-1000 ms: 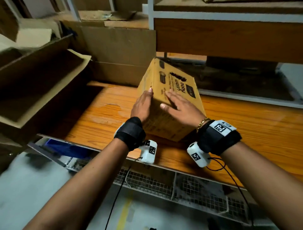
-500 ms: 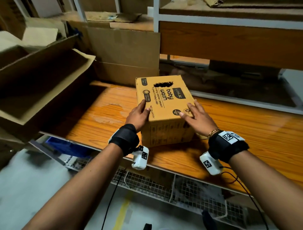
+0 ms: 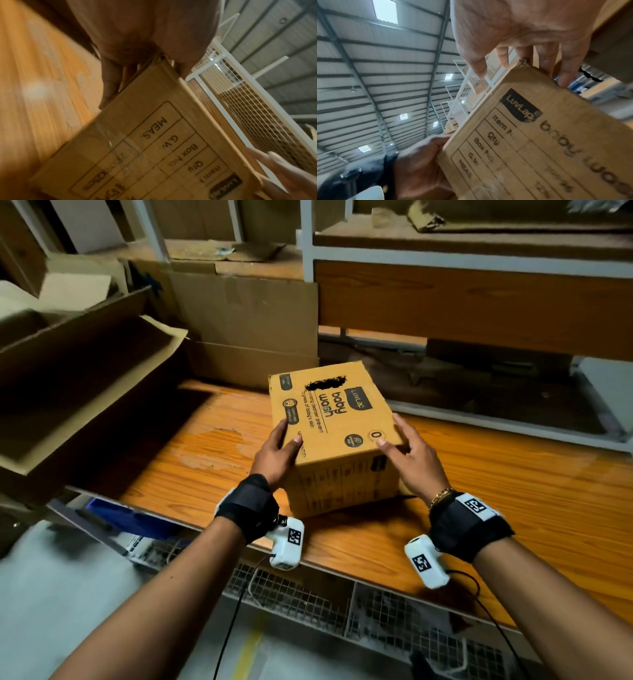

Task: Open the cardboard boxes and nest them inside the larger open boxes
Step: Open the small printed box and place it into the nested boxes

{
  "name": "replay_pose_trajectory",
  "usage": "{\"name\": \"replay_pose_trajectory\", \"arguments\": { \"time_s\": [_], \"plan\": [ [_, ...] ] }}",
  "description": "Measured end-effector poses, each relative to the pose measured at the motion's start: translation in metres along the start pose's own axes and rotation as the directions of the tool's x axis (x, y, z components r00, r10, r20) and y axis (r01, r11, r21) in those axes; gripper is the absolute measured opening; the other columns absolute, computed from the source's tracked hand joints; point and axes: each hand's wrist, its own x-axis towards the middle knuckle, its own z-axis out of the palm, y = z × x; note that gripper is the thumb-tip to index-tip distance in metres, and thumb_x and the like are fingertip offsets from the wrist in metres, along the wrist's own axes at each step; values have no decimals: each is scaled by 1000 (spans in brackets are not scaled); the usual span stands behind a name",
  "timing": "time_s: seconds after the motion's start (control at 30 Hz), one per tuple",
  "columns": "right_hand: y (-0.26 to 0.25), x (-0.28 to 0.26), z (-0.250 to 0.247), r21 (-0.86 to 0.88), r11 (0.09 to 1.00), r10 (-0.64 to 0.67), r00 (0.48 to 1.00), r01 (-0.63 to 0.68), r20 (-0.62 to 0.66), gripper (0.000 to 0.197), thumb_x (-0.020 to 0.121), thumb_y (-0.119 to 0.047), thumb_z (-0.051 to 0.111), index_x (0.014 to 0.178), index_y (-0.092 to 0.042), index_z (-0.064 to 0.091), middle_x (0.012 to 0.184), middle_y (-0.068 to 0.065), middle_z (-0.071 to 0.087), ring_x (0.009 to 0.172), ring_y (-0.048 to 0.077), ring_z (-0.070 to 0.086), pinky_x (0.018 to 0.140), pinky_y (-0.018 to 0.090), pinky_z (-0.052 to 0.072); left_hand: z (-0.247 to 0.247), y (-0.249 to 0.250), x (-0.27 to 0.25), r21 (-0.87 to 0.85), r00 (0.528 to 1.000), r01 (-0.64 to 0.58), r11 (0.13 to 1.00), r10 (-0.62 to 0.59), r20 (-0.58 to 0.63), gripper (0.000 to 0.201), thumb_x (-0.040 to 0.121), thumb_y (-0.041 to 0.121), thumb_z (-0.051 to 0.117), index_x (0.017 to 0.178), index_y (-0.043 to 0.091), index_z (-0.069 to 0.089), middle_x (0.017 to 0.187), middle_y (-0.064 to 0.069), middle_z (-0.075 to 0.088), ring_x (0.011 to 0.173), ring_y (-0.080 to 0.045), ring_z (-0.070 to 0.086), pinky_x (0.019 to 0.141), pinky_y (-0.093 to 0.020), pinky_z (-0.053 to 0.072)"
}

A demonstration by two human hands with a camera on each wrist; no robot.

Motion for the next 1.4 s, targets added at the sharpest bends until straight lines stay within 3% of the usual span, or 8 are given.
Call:
{"name": "replay_pose_trajectory", "arguments": {
  "time_s": [0.2, 0.37, 0.5, 0.6, 0.8, 0.93, 1.13, 1.4],
  "plan": [
    [-66, 8, -16, -169, 963, -221, 974, 209, -52, 59, 92, -55, 55, 147, -42, 36, 147, -2, 47, 130, 22, 46, 99, 43, 45, -3, -14, 10, -297, 987, 162, 941, -162, 25, 53, 101, 22, 49, 151, 27, 31, 147, 1, 47, 131, -28, 48, 103, -61, 40],
    [-119, -5, 33, -366, 811, -425, 889, 457, 171, 56, 93, -56, 50, 145, -40, 38, 150, -12, 42, 128, 14, 41, 98, 40, 41, -34, -31, 15, -70, 977, 211, 975, -213, -22, 55, 97, 43, 50, 146, 20, 44, 145, -5, 48, 136, -25, 42, 114, -43, 34],
    [-139, -9, 90, -357, 743, -454, 818, 566, 354, 56, 90, -51, 52, 143, -33, 45, 152, -10, 40, 135, 14, 36, 107, 43, 34, -59, -1, 1, -282, 991, 129, 951, -136, -6, 51, 100, 52, 35, 131, 20, 59, 121, 4, 65, 107, -11, 62, 86, -31, 50],
    [-145, -12, 119, -330, 722, -463, 780, 608, 421, 56, 90, -47, 53, 142, -30, 47, 152, -8, 41, 138, 14, 35, 111, 39, 32, -77, 8, 1, -265, 991, -19, 964, -17, -132, 61, 92, 67, 39, 141, 31, 49, 141, 11, 51, 125, -9, 51, 107, -36, 40],
    [-144, 16, 103, -339, 810, -387, 870, 479, 305, 39, 96, -47, 47, 129, -31, 59, 151, -8, 43, 137, 15, 39, 111, 39, 33, -82, 6, 3, 405, 972, -222, 887, 234, 20, 61, 94, 61, 39, 150, 36, 31, 160, -2, 23, 147, -16, 19, 109, -27, 21],
    [-109, 37, 76, -623, 732, -198, 961, 275, 191, 63, 92, -69, 33, 146, -36, 38, 162, -2, 21, 148, 24, 19, 117, 47, 15, -83, 5, 1, 484, 974, -194, 853, 227, -10, 60, 97, 61, 34, 152, 39, 24, 161, 1, 20, 147, -15, 19, 111, -31, 23],
    [-73, 41, 79, -234, 968, -50, 986, 87, 158, 69, 86, -73, 44, 143, -36, 46, 151, 0, 44, 138, 24, 40, 110, 47, 37, -79, 16, -7, 623, 990, -104, 775, 141, -10, 106, 63, 92, 46, 152, 45, 10, 163, 4, 11, 147, -21, 22, 114, -47, 30],
    [-73, 42, 79, -286, 957, -11, 990, 51, 141, 71, 87, -74, 40, 146, -35, 40, 155, 0, 39, 140, 25, 36, 110, 46, 37, -85, 27, -8, 717, 931, -152, 681, 343, -129, 88, 75, 88, 32, 143, 33, 43, 153, 10, 33, 133, -18, 44, 100, -38, 46]
  ]
}}
